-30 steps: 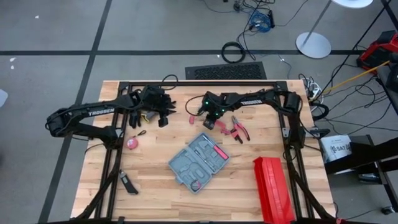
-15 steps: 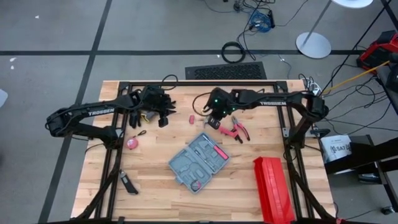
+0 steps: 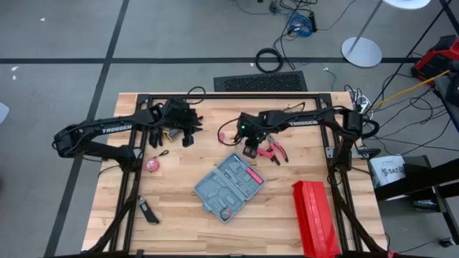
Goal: Prefit tool cases
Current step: Put the red hammer into the gray prefit tools case
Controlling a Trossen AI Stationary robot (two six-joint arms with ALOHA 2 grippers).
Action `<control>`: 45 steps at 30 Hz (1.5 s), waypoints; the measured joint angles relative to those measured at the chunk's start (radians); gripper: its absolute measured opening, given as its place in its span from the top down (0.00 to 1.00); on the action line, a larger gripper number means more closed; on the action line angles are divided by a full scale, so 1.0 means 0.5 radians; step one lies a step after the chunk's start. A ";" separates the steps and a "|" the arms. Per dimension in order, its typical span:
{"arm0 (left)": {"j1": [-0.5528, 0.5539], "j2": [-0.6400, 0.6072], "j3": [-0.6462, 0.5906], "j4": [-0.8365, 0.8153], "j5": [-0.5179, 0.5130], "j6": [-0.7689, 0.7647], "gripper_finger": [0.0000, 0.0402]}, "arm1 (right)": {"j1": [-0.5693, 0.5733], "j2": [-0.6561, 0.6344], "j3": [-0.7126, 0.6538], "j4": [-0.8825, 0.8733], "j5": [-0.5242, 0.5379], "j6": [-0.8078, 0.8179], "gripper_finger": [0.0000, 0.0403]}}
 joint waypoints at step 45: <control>-0.064 0.001 0.000 -0.041 0.060 0.000 0.77 | 0.261 0.018 -0.051 0.625 -1.488 0.973 0.81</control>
